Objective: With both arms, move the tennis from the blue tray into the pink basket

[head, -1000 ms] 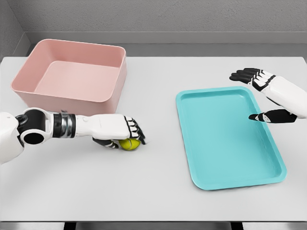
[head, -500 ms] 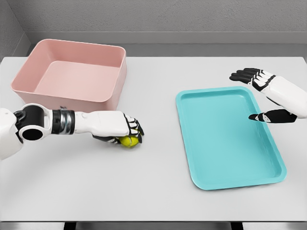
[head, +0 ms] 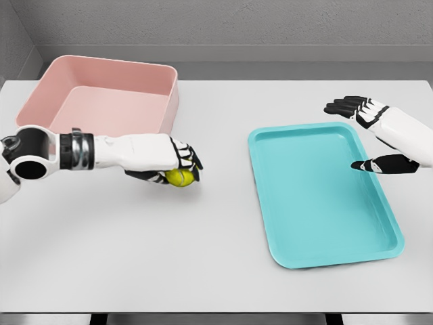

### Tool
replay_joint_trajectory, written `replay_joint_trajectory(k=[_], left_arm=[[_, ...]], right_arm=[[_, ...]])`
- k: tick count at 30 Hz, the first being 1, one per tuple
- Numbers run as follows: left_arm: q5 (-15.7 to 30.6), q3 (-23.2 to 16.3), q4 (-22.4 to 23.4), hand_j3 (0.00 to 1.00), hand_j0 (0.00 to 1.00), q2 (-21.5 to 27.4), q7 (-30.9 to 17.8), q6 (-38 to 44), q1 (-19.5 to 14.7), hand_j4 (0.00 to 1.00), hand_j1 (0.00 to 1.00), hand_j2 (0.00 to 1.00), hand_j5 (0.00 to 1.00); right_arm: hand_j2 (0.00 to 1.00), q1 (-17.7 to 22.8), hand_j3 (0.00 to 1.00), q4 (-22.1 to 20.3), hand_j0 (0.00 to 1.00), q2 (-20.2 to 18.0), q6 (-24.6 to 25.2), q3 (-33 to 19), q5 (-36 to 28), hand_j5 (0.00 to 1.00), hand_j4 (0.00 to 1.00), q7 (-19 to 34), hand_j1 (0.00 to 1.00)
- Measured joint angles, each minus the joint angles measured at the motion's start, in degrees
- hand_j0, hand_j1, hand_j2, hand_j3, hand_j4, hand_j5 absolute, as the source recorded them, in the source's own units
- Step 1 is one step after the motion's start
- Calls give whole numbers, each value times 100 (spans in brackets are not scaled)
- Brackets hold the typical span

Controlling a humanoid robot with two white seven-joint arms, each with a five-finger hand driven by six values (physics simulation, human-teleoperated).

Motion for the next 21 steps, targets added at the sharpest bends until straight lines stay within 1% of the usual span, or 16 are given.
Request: replay_joint_trajectory(k=[10, 21], left_arm=[[324, 7, -57, 56, 56, 270, -4, 0, -334, 56, 56, 56, 56], [450, 88, 38, 56, 56, 434, 11, 1, -448, 56, 56, 56, 56]], right_arm=[[100, 9, 100, 0, 100, 0, 0, -1, 0, 100, 100, 0, 100], [100, 9, 100, 1, 100, 0, 0, -1, -1, 100, 100, 0, 100]])
